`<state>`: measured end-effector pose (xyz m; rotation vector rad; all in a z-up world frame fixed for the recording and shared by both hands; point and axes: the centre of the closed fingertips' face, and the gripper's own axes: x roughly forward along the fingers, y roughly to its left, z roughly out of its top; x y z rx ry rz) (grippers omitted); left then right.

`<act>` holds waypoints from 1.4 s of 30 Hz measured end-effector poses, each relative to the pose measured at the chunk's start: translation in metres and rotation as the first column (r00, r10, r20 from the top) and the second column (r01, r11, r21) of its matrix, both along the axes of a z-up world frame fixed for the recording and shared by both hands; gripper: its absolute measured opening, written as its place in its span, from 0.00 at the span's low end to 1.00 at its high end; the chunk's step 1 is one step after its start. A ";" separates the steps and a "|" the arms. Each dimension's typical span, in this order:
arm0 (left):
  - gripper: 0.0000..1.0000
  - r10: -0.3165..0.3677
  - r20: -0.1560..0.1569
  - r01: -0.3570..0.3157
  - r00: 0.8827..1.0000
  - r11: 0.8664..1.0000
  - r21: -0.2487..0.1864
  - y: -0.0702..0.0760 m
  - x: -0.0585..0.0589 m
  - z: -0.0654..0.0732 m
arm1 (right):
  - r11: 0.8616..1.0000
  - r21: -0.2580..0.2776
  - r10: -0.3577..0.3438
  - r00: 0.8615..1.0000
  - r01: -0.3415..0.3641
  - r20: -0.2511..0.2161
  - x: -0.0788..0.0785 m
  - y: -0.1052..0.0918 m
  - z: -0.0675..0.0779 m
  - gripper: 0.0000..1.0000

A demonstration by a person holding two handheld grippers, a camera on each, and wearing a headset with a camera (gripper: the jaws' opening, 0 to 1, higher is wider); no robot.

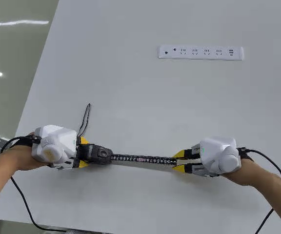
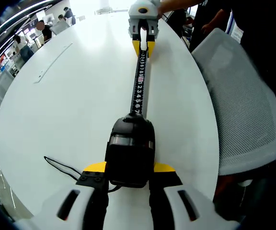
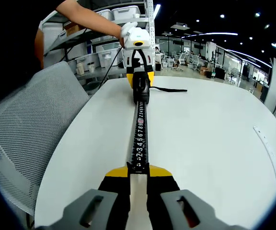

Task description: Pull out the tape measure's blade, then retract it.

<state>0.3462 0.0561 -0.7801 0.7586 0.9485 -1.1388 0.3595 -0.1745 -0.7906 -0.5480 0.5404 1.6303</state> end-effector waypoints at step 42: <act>0.29 0.001 -0.011 -0.001 1.000 1.000 0.001 0.006 0.001 -0.009 | 1.000 -0.014 -0.015 1.000 0.015 -0.018 0.000 -0.024 0.004 0.10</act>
